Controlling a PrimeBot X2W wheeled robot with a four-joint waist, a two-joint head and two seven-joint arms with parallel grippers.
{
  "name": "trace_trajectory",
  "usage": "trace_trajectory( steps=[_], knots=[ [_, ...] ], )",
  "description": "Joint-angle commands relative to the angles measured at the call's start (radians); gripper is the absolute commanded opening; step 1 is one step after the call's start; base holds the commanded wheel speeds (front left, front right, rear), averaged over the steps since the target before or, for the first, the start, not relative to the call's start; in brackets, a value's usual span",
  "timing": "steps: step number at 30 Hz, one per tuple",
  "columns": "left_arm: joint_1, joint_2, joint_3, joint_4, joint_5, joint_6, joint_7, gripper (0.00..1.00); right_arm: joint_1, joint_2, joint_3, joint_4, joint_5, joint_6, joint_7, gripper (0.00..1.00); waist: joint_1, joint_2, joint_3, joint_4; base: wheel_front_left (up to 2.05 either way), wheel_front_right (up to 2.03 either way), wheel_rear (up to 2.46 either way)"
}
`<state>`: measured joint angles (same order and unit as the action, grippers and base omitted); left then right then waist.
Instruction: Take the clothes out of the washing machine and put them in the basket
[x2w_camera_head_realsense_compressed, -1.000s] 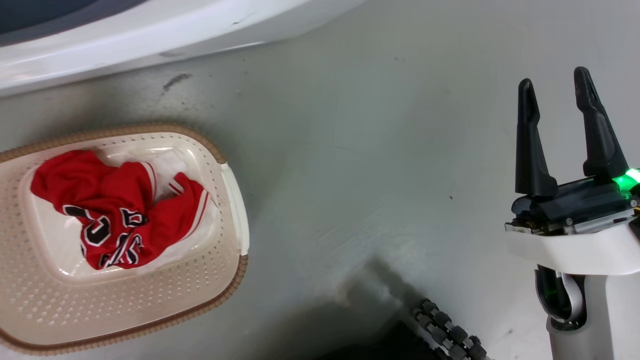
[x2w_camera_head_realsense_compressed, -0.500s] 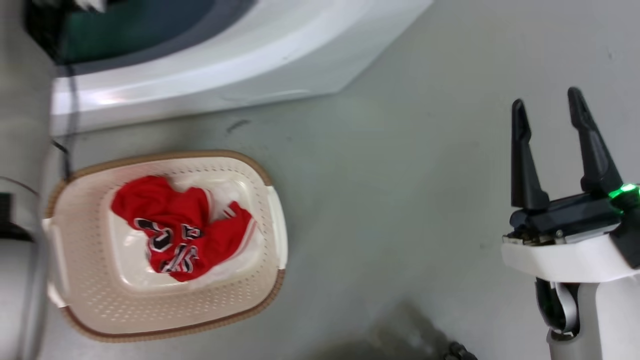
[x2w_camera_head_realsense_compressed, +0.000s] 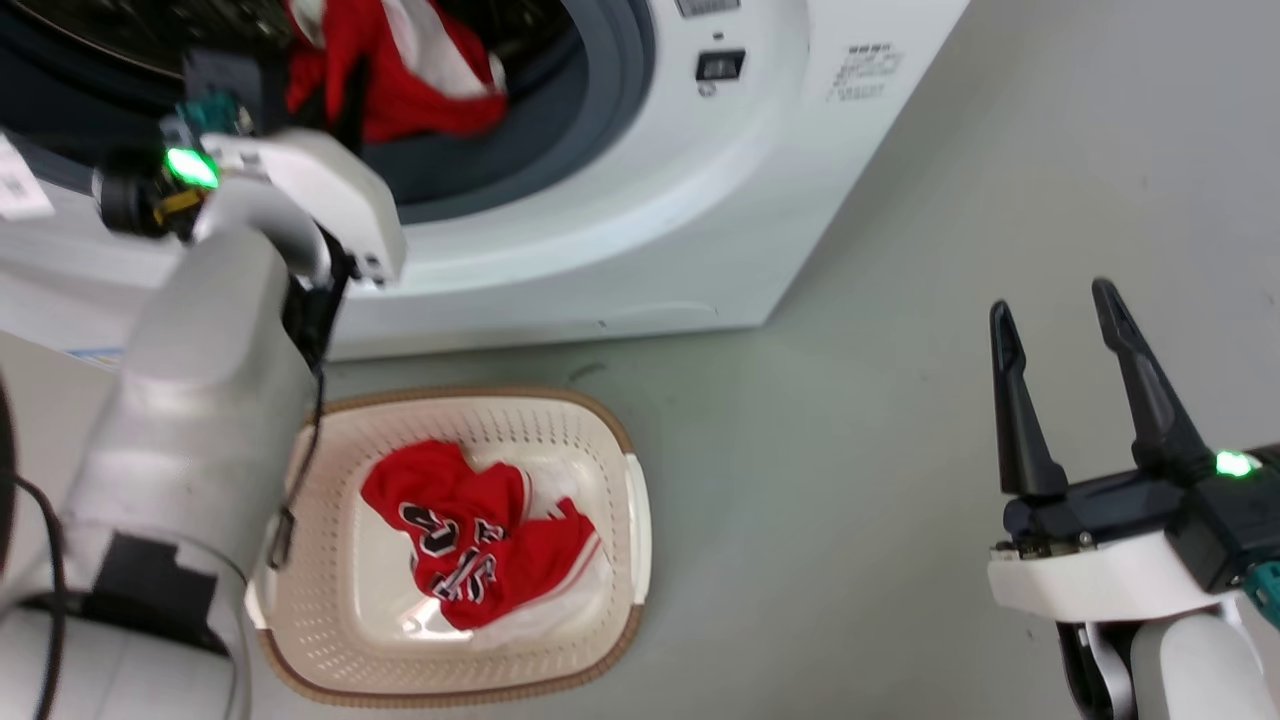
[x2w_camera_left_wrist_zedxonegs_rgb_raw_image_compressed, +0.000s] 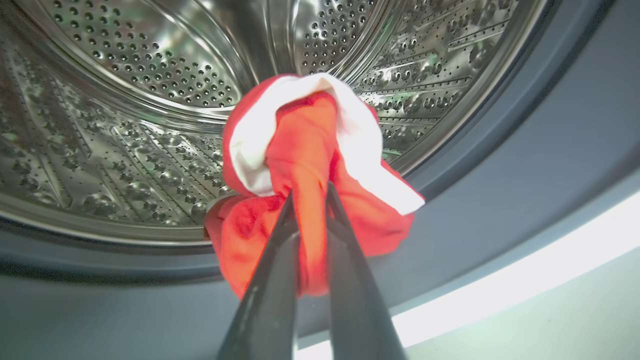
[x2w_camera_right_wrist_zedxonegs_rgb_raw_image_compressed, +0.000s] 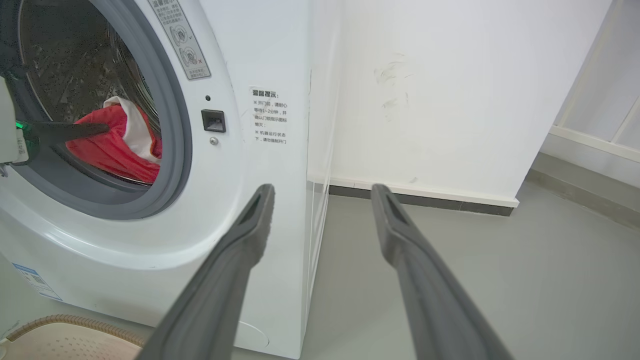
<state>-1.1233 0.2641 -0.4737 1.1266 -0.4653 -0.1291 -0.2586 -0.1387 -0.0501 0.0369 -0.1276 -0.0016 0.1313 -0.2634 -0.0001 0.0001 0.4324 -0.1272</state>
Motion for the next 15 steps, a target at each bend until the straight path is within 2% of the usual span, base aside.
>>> trace_trajectory(
  steps=[1, 15],
  knots=[
    [0.028, -0.005, 0.004, -0.018, -0.006, 0.000, -0.006, 0.00, 0.018, 0.000, -0.001, 0.000, -0.009, -0.001, -0.002, 1.00, 0.0001, -0.0001, -0.063, 0.035, 0.00, 0.00, 0.00],
    [0.405, 0.036, 0.071, -0.532, 0.048, 0.074, -0.007, 0.00, 0.121, 0.000, -0.012, 0.025, -0.019, -0.001, -0.002, 1.00, 0.0001, -0.0001, -0.238, 0.097, 0.00, 0.00, 0.00]
  ],
)
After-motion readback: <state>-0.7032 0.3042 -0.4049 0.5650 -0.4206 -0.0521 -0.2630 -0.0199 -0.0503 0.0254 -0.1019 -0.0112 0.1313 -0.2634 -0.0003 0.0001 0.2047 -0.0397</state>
